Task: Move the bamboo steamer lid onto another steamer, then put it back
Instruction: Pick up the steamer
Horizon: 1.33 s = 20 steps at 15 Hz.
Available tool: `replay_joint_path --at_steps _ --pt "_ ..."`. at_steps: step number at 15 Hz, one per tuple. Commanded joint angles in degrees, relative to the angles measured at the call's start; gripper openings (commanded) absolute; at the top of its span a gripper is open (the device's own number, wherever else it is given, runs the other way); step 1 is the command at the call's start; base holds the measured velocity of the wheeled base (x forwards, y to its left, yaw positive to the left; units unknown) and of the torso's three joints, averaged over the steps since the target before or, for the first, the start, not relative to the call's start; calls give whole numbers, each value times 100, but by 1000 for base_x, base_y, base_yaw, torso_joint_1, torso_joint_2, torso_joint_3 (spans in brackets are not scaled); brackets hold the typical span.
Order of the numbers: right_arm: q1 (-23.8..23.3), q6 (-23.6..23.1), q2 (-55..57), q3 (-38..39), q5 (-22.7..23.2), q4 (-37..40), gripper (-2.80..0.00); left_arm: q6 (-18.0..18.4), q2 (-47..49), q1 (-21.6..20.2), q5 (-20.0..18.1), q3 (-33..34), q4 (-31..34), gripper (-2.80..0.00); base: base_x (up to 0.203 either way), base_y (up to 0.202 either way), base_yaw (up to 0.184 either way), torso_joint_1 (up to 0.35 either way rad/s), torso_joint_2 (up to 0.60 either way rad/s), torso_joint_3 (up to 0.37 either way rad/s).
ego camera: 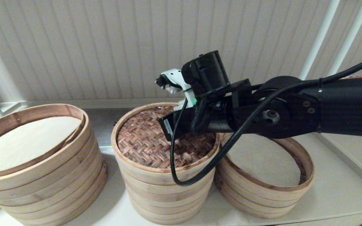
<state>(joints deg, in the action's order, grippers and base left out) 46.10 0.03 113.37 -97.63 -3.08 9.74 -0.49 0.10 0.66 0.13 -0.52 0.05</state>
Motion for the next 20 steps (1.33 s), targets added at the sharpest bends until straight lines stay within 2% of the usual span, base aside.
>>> replay_joint_path --at_steps 1,20 --pt "13 -38 -25 113 -8 -148 -280 -1 -1 4 4 0 2 -280 0 0 0 0 0 0" --pt "-64 -46 -717 161 -61 -134 -280 -4 -1 4 -4 0 -5 -280 0 0 0 0 0 0"
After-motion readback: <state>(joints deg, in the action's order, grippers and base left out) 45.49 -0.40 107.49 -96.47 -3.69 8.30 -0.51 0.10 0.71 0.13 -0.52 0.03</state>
